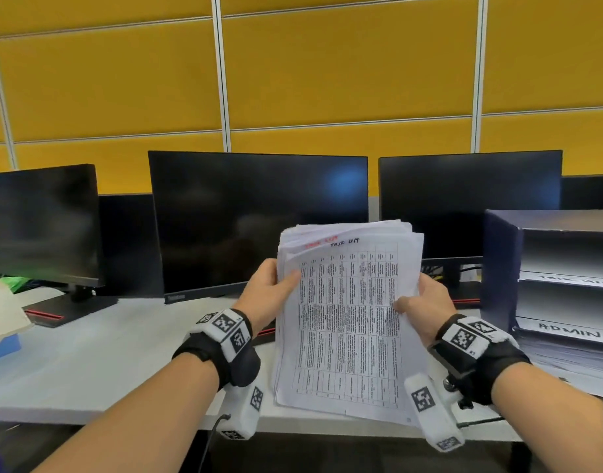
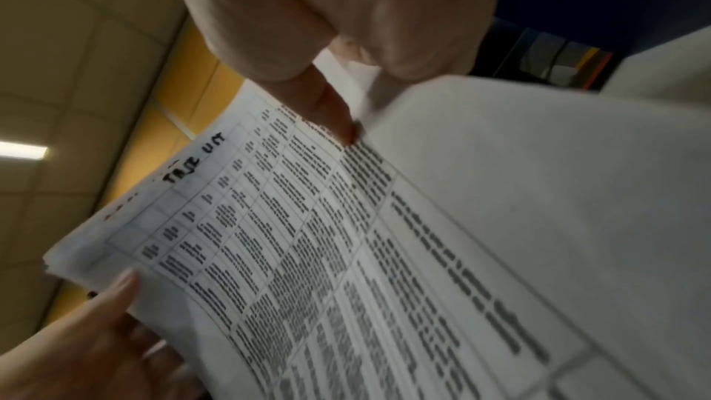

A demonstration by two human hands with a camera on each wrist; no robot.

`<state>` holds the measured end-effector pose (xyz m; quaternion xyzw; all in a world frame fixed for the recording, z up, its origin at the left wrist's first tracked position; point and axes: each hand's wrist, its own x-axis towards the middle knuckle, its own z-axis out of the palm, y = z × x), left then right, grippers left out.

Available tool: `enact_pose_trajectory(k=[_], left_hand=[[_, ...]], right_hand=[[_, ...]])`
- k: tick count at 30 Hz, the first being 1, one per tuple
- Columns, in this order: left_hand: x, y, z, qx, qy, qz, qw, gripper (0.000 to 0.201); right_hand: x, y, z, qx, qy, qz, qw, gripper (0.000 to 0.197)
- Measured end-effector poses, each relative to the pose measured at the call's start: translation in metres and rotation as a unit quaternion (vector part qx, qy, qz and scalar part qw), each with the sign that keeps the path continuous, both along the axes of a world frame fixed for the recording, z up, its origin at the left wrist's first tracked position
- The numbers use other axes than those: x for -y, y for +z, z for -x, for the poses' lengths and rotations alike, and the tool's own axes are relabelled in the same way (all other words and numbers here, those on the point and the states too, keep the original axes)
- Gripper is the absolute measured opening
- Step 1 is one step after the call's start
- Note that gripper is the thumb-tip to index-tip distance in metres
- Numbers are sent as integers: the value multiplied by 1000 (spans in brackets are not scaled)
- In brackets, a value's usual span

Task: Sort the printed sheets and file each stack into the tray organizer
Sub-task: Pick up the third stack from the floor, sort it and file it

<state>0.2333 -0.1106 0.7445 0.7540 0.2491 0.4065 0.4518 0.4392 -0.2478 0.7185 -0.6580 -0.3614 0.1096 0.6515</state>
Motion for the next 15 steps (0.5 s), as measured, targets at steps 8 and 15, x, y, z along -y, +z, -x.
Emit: enact_pose_trajectory(k=[8,15], left_hand=[[31,18,-23,140,101,-58,983,14],[17,-1,-14,134,66,4,989,37]], right_hand=[[-6,31,36,174,-116,6,978,40],[10,16,29,57,12,-54,997,56]])
